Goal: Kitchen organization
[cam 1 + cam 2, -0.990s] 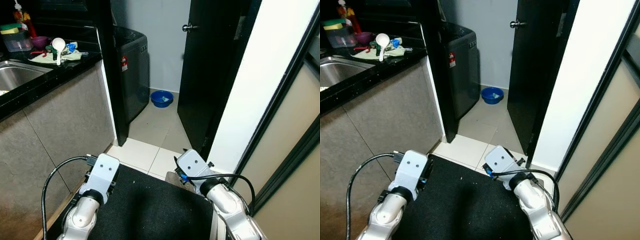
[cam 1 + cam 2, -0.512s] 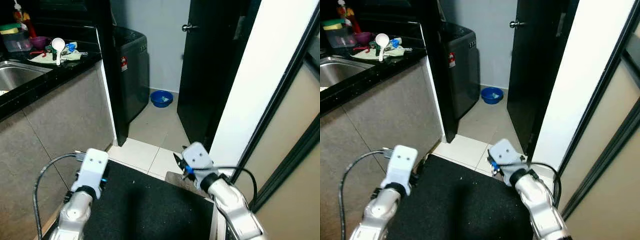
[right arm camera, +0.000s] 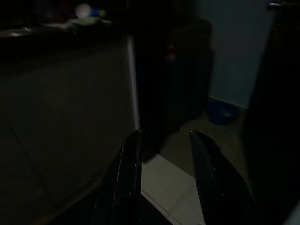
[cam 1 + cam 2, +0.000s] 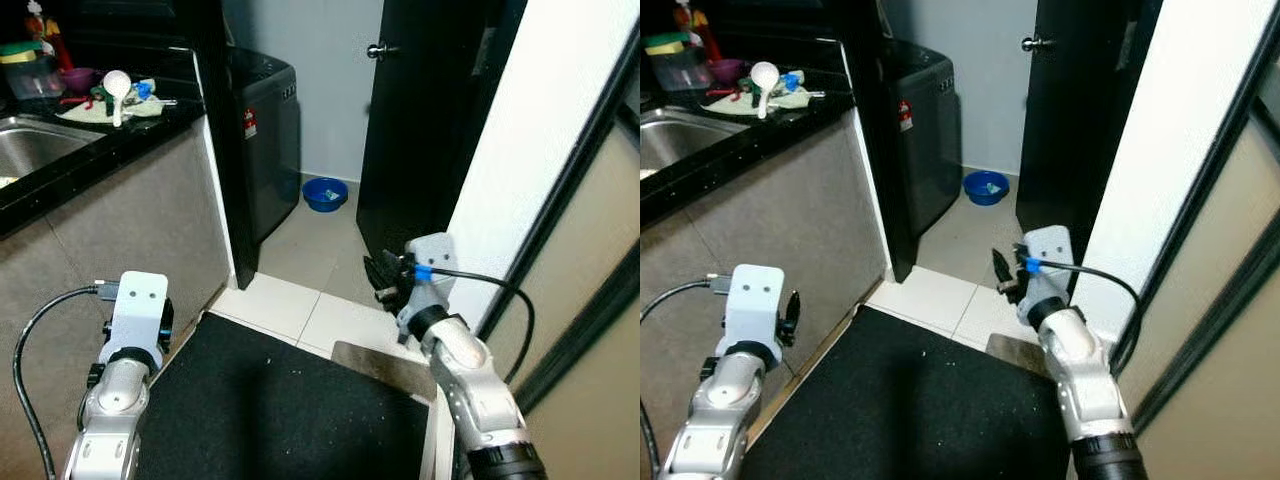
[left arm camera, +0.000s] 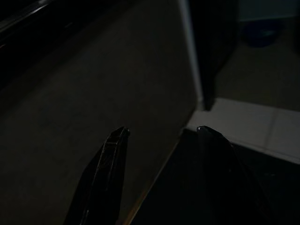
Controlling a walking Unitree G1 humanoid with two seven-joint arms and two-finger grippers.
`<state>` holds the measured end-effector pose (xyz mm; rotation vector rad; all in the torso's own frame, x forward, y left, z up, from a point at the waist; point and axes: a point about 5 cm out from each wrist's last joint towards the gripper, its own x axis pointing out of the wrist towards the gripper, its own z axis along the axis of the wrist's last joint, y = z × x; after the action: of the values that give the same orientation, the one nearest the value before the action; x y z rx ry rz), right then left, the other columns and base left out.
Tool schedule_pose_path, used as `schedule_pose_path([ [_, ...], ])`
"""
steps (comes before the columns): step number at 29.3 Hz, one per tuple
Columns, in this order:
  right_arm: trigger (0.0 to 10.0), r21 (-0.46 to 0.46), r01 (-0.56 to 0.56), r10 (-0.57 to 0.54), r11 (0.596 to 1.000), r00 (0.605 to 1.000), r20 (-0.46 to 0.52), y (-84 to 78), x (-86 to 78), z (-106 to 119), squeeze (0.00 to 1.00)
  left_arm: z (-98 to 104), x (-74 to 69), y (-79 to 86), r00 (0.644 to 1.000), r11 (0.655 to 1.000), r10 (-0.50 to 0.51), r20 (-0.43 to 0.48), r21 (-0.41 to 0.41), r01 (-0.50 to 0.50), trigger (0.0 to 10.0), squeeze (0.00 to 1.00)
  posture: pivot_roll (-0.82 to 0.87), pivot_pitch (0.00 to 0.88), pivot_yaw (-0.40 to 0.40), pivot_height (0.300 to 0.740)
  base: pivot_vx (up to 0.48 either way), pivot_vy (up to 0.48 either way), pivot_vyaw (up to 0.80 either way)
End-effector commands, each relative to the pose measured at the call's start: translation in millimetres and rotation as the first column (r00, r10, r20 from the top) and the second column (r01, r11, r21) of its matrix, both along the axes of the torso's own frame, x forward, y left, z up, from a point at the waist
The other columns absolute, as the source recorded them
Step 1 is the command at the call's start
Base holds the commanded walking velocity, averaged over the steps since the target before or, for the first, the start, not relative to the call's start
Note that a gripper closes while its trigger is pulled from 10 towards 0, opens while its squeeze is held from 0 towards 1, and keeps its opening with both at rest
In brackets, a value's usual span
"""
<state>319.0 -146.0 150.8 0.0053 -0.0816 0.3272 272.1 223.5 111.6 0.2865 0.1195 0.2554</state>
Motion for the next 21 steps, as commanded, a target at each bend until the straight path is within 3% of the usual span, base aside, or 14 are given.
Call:
schedule_pose_path([
  [1, 10.0, 0.023, -0.017, 0.017, 1.0, 1.0, -0.02, 2.7, 2.4, -2, 0.0, -4, -4.4, -4.3, 1.0, 1.0, 0.003, -0.021, -0.011, -0.003, 10.0, 0.0, -0.02, 0.0, -0.003, 0.74, 0.0, 0.0, 0.8],
  [7, 10.0, 0.028, -0.004, 0.005, 1.0, 1.0, -0.024, 1.4, 4.4, -1, 0.0, -3, -2.7, -13.2, 1.0, 0.997, -0.024, 0.005, -0.073, 0.024, 10.0, 0.0, -0.02, 0.0, -0.002, 0.74, 0.0, 0.0, 0.8],
  [21, 10.0, 0.049, 0.02, -0.018, 0.999, 0.999, -0.036, -4.8, 7.1, -2, 0.0, 1, 2.1, -23.5, 0.997, 0.991, -0.075, 0.021, -0.109, 0.077, 10.0, 0.0, -0.02, 0.0, 0.001, 0.74, 0.0, 0.0, 0.8],
])
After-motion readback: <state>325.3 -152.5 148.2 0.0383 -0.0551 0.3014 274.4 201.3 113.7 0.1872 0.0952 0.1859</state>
